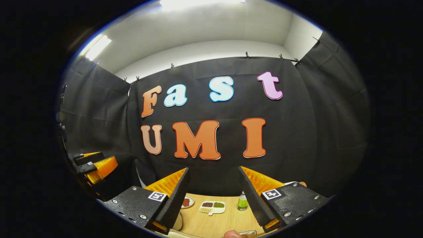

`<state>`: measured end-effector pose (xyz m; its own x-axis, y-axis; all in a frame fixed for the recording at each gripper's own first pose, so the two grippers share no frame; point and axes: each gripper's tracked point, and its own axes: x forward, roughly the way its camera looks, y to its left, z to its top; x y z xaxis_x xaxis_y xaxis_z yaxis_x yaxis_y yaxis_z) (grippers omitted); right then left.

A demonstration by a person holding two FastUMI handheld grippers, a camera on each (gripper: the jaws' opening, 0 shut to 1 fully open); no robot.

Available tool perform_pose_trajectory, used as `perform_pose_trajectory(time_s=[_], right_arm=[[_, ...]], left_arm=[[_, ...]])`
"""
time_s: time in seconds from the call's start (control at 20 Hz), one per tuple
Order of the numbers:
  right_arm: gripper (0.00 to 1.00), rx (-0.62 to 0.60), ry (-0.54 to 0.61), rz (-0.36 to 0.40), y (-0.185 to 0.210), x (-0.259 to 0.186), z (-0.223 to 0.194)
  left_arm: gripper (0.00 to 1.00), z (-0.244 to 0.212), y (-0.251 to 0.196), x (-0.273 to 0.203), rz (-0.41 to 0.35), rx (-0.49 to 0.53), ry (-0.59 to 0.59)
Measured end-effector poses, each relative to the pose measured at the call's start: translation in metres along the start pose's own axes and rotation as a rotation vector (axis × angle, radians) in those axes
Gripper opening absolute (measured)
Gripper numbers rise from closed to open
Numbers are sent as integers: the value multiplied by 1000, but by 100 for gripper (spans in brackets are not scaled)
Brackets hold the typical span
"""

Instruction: Close the left gripper, press the button to open the rice cooker; take a wooden spoon from the chopstick holder with the right hand, scoop a spoonful of rice and pour it into the rice cooker, then put the wooden spoon back into the chopstick holder.

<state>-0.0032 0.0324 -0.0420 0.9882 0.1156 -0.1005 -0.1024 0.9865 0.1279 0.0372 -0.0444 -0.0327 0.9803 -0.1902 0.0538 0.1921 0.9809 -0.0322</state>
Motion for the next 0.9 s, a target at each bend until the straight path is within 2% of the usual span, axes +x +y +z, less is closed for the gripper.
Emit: perform_pose_trajectory(time_s=[0.35, 0.6, 0.7, 0.9], right_arm=[[89, 13, -1, -4, 0, -2, 0], [89, 19, 1, -11, -4, -3, -1], [89, 20, 1, -11, -5, -3, -1], [89, 21, 4, -7, -4, -2, -1]], left_arm=[[99, -1, -4, -2, -13, 12, 2], [96, 1, -10, 0, -40, 2, 2], [99, 0, -11, -1, -40, 5, 3], [98, 1, -12, 1, -38, 9, 4]])
